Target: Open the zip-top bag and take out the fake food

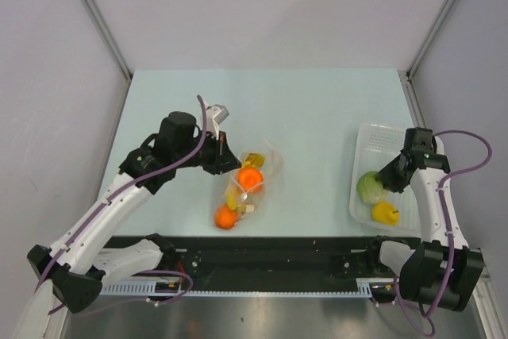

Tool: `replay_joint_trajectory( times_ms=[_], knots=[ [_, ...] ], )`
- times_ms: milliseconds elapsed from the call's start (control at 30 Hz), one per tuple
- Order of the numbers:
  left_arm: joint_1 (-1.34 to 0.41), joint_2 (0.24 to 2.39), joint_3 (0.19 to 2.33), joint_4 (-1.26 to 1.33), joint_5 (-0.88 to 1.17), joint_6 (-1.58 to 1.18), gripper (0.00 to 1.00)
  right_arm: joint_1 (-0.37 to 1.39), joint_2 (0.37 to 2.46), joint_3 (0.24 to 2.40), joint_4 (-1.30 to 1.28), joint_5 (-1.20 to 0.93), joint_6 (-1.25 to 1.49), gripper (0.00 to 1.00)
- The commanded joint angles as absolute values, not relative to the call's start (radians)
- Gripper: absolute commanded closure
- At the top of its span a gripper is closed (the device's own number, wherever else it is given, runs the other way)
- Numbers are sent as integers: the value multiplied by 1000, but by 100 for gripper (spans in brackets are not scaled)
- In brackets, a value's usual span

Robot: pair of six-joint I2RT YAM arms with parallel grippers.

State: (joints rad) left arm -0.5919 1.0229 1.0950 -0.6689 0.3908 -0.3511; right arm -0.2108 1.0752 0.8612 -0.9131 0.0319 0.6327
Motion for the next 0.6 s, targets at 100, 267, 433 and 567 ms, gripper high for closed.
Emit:
replay_joint_trajectory(
  times_ms=[100,267,433,567],
  knots=[
    [-594,996,1101,-611,459,-333,100,-225,1078,873,-876,-12,569,42],
    [-594,985,1083,-588,469,-344,100,-200,1042,981,-966,50,497,16],
    [-594,985,1075,-566,471,-365,100,59,974,1120,-1012,123,520,14],
    [-595,1002,1086,-586,471,-374,100,398,972,1189,-905,179,597,17]
  ],
)
